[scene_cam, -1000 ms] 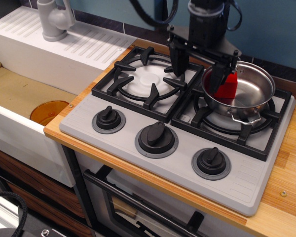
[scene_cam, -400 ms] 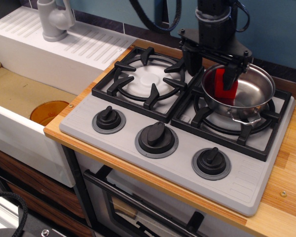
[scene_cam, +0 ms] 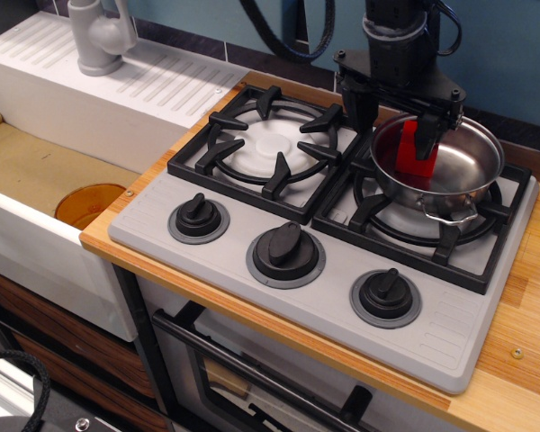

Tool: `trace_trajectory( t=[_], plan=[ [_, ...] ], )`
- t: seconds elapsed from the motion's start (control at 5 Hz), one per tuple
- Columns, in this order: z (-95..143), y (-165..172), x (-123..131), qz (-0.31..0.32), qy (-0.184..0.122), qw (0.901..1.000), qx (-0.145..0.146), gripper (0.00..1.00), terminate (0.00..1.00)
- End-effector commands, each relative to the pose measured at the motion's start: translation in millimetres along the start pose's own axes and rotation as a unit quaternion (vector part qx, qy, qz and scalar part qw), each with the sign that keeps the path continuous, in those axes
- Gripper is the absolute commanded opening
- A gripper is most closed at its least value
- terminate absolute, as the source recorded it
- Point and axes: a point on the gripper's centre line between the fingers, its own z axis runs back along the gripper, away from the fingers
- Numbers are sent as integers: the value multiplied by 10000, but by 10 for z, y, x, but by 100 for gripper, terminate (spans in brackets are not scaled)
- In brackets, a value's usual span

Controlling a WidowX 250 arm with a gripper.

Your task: Put redcube in pan and put pan on stove

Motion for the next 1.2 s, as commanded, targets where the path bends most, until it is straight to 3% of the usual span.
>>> trace_trajectory(
  t=[0.0,0.4,1.0],
  plan=[
    [224,139,-11,-73,162,9995,247,100,0],
    [375,138,-78,19,286,9990,331,100,0],
    [99,48,-100,37,80,9999,92,100,0]
  ],
)
